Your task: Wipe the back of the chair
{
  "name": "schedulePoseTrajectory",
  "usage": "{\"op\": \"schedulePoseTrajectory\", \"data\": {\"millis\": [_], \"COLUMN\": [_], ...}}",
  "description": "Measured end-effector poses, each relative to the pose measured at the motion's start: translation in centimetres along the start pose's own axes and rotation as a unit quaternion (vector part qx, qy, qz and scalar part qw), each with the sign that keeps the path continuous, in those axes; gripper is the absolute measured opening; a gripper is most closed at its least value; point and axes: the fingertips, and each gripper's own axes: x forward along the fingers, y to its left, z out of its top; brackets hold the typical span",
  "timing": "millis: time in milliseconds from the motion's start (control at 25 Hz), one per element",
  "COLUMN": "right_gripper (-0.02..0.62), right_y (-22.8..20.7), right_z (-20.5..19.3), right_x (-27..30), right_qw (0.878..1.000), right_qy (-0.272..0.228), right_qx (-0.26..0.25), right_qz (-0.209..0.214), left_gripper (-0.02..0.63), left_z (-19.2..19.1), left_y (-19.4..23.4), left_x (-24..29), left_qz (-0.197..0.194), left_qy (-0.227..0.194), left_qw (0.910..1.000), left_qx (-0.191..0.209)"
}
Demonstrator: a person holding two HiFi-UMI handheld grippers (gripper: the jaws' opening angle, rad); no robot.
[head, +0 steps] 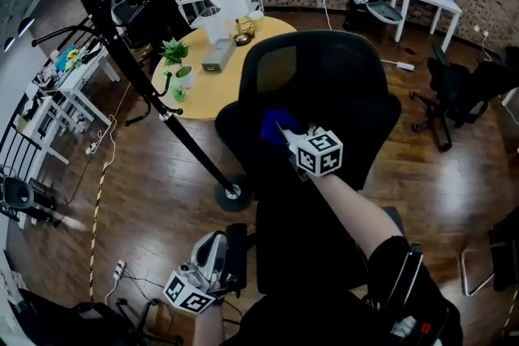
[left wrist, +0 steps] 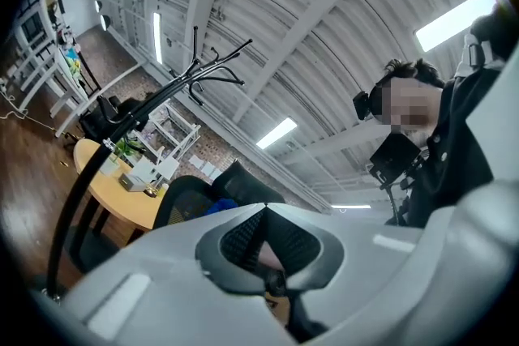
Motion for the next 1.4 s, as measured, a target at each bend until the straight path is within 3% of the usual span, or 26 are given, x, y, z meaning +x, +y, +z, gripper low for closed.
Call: {"op": "schedulePoseTrajectory", "data": {"millis": [160, 360, 440, 600, 720, 840, 960, 1160, 1400], "right_gripper": [0.038, 0.038, 0.038, 0.038, 0.038, 0.038, 0.038, 0.038, 0.038], "right_y": [-8.5, -18.5, -20.6, -20.6, -17.2, -10.6, -4.0, 4.6, 10.1], "right_z": [1.6, 3.6, 3.7, 4.2, 3.7, 1.6, -1.3, -4.9, -7.5], "right_x": [-8.5, -20.2, -22.8, -23.7, -23.0, -19.6, -14.5, -4.9, 3.9], "right_qw": [0.995, 0.971, 0.966, 0.965, 0.973, 0.989, 0.998, 0.997, 0.992], "right_qy": [-0.038, -0.075, -0.071, -0.066, -0.084, -0.07, -0.04, 0.015, 0.056], "right_qx": [0.017, 0.033, 0.027, 0.02, 0.029, 0.026, 0.027, 0.029, 0.019], "right_qz": [-0.093, -0.225, -0.249, -0.252, -0.213, -0.126, -0.035, 0.065, 0.112], "left_gripper": [-0.008, -0.008, -0.008, -0.008, -0.008, -0.008, -0.008, -0.008, -0.008], "left_z": [-1.7, -3.6, -4.3, -4.9, -4.6, -4.4, -4.0, -2.4, -0.4], "left_y": [-0.9, -2.8, -3.4, -4.3, -4.3, -3.8, -3.1, -2.4, -0.9], "left_x": [3.7, 7.7, 8.5, 8.7, 7.8, 6.2, 4.4, 1.0, -4.9], "left_qz": [-0.043, -0.097, -0.107, -0.112, -0.1, -0.075, -0.05, -0.008, 0.075], "left_qy": [0.024, 0.052, 0.062, 0.069, 0.063, 0.054, 0.043, 0.018, -0.012], "left_qw": [0.9987, 0.9936, 0.9918, 0.9907, 0.9925, 0.9954, 0.9975, 0.9996, 0.9971], "left_qx": [-0.014, -0.026, -0.033, -0.036, -0.031, -0.026, -0.027, -0.022, -0.009]}}
